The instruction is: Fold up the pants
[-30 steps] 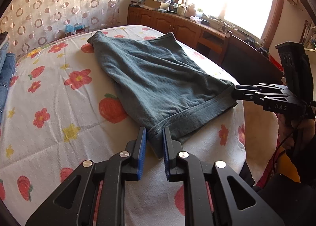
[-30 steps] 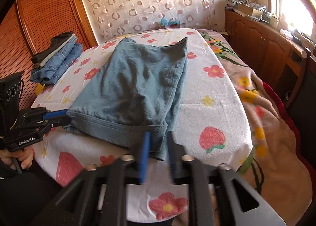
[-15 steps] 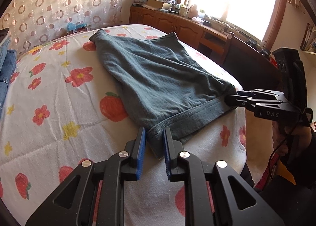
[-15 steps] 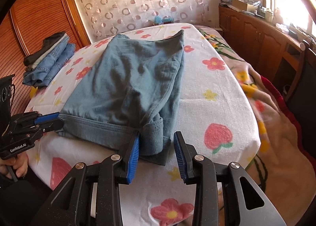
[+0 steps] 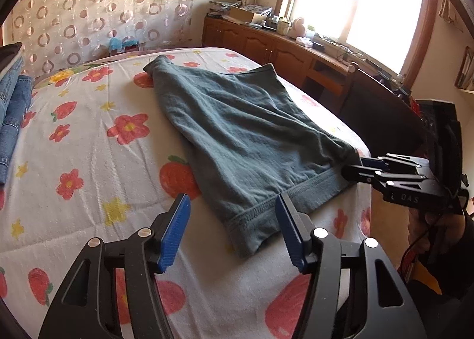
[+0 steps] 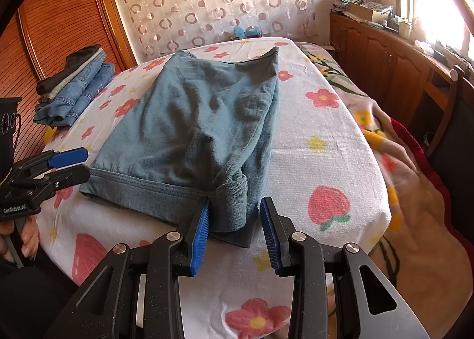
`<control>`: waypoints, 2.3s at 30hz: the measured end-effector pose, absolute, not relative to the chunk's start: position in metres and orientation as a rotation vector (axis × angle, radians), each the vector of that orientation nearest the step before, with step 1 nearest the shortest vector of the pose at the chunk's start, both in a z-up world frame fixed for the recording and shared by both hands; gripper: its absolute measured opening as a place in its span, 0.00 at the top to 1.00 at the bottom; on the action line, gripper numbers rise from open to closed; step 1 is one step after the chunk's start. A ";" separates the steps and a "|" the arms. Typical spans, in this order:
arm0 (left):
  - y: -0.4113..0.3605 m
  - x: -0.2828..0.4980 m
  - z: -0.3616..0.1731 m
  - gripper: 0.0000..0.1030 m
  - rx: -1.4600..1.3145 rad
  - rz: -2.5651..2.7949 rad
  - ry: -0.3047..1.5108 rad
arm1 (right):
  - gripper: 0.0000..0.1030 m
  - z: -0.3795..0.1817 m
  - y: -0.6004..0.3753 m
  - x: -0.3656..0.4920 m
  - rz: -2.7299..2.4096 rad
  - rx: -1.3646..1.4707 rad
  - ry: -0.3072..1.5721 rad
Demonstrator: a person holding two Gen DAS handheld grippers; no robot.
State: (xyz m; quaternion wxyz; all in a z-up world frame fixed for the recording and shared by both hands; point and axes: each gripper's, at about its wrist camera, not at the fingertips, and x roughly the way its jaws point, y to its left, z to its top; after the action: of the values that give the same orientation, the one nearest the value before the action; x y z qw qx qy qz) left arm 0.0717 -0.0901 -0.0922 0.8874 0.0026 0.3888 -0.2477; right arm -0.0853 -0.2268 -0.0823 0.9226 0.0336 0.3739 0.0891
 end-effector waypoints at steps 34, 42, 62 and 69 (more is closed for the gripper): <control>-0.092 0.072 -0.106 0.86 -0.064 -0.583 0.882 | 0.80 -0.081 -0.228 -0.081 0.250 0.044 0.792; -0.085 0.070 -0.077 0.89 -0.074 -0.600 0.792 | 0.86 -0.066 -0.231 -0.082 0.297 0.086 0.737; -0.040 0.068 0.021 0.89 -0.109 -0.542 0.523 | 0.86 0.028 -0.213 -0.095 0.395 0.011 0.455; -0.025 0.089 -0.011 0.89 -0.128 -0.506 0.592 | 0.86 0.005 -0.209 -0.057 0.422 0.004 0.488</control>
State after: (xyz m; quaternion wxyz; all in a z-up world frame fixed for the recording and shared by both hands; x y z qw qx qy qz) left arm 0.0889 -0.0252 -0.0110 0.9231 -0.0623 0.2883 -0.2466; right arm -0.0568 -0.2094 0.0048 0.9484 0.0019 0.2398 0.2073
